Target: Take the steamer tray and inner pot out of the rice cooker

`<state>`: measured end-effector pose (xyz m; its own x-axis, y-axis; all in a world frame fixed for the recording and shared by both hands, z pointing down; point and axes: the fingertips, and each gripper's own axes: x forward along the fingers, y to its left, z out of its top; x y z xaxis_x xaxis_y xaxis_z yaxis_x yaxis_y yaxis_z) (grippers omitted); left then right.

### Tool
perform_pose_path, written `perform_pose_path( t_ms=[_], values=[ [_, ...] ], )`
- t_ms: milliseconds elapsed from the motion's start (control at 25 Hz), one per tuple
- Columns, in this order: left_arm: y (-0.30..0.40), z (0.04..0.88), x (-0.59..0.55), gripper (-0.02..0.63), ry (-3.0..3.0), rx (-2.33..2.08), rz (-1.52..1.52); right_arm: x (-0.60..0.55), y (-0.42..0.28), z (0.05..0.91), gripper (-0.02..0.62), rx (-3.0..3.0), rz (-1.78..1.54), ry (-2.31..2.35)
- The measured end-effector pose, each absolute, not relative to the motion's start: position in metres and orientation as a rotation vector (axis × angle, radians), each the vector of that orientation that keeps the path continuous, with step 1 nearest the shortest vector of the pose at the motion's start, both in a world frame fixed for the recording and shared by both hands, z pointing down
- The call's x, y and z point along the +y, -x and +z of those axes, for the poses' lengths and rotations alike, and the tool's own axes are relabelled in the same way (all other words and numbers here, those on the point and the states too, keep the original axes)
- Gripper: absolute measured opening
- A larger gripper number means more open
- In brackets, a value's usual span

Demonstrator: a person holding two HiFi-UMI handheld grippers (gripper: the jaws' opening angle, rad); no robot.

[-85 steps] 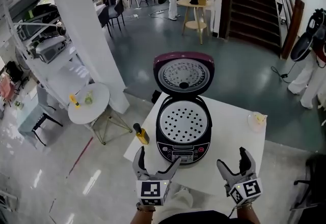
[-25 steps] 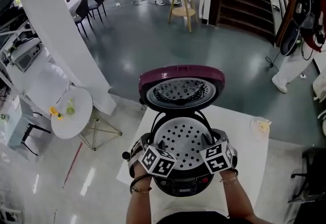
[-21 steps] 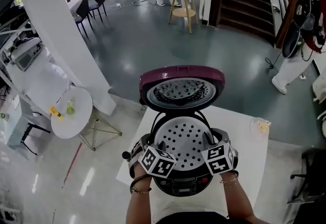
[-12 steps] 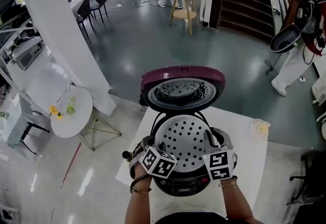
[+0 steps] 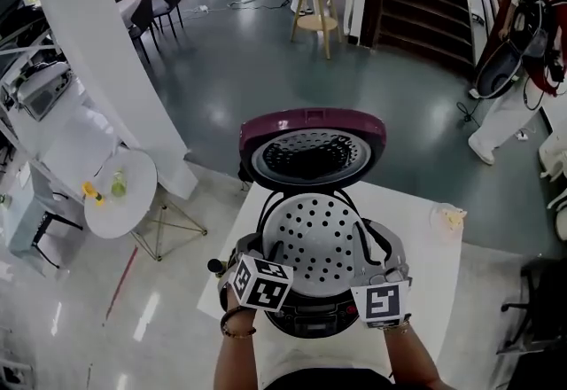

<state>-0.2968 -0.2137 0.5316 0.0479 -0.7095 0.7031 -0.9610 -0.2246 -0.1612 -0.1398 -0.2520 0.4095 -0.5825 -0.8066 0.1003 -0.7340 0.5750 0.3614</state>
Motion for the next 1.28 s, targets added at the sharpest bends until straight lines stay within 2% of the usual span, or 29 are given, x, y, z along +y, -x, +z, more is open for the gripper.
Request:
perform_pose_path(
  t_ms=[320,560,920,1280],
  values=[
    [0.268,0.472,-0.202,0.117,-2.109,-1.761,0.894,-0.230,0.101,0.367,0.031,-2.620,-0.422,-1.410],
    [0.218,0.435,-0.193,0.114,-2.256,-1.763,0.907,-0.214,0.042,0.342,0.029,-2.642,-0.473,-1.511],
    [0.100,0.417,-0.193,0.112,-2.415,-1.638,0.999,-0.202,-0.082,0.340,0.029,-2.587,-0.357,-1.688],
    [-0.047,0.458,-0.207,0.114,-2.496,-1.361,1.159,-0.201,-0.231,0.392,0.029,-2.421,-0.043,-1.839]
  ],
)
